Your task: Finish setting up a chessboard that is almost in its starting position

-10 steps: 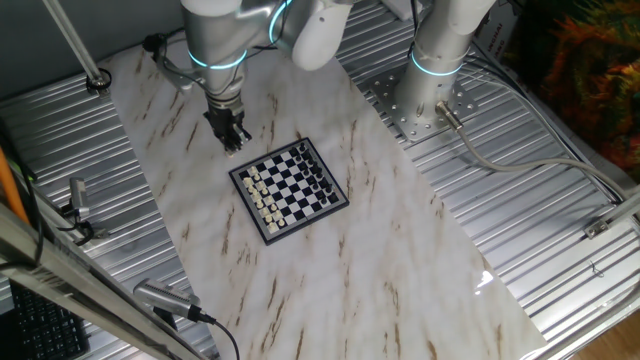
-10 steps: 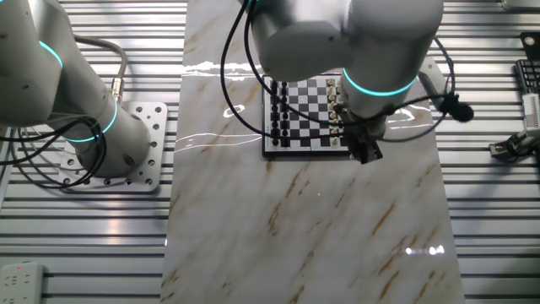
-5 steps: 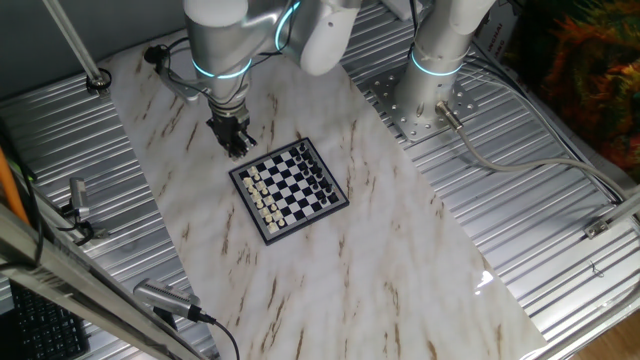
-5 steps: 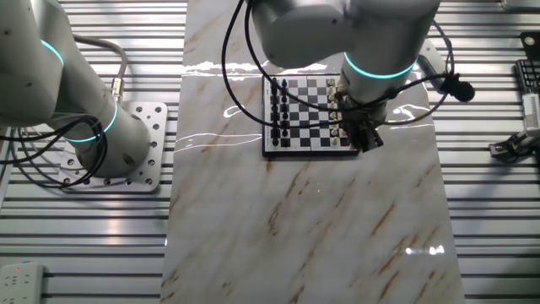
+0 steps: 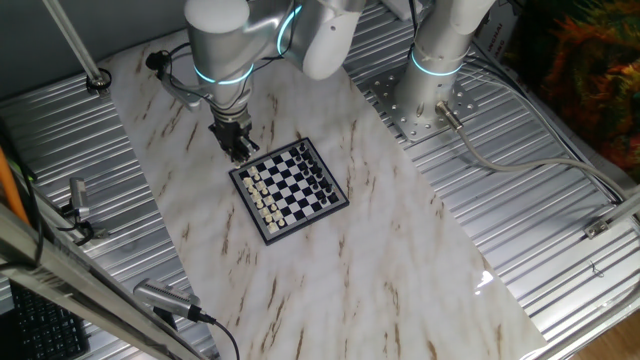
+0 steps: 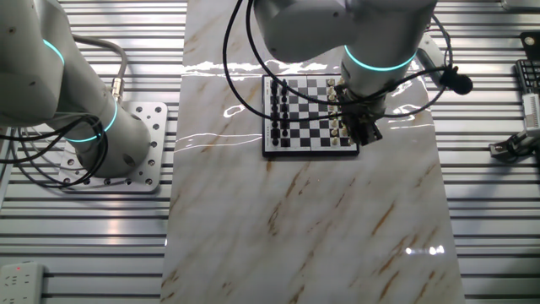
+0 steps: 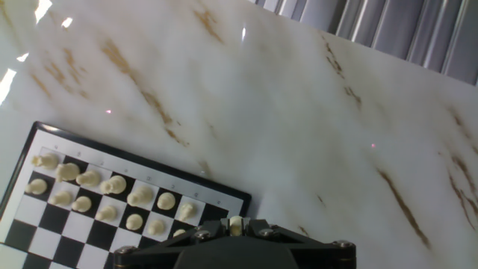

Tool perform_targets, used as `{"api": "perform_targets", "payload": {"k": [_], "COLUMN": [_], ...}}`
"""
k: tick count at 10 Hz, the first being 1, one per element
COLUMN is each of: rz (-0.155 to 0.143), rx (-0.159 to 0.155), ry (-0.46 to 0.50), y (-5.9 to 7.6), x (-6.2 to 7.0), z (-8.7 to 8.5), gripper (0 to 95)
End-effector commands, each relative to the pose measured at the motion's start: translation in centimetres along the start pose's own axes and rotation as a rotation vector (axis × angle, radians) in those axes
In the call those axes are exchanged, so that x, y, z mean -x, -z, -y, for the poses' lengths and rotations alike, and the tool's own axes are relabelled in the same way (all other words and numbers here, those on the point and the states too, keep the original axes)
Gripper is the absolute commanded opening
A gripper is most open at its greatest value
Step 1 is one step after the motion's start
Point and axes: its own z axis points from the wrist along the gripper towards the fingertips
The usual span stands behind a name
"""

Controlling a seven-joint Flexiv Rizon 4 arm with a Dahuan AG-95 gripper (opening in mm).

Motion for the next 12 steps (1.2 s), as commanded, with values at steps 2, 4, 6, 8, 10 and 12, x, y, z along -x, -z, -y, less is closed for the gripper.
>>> {"api": "perform_targets", "payload": {"k": [2,4,6,8,10,12], "rz": [-0.001,-0.001,0.0,0.002,0.004,0.006], "rx": [0.004,0.005,0.009,0.011,0.012,0.013], "ry": [0.0,-0.006,-0.012,-0.016,-0.023,-0.029], "y": [-0.02,-0.08,-0.11,-0.24,-0.46,-0.64], "x": [-0.02,0.02,0.03,0.05,0.1,0.13], "z": [-0.13,-0.3,-0.35,-0.41,-0.61,-0.79], "gripper": [0.0,0.0,0.0,0.0,0.0,0.0]}}
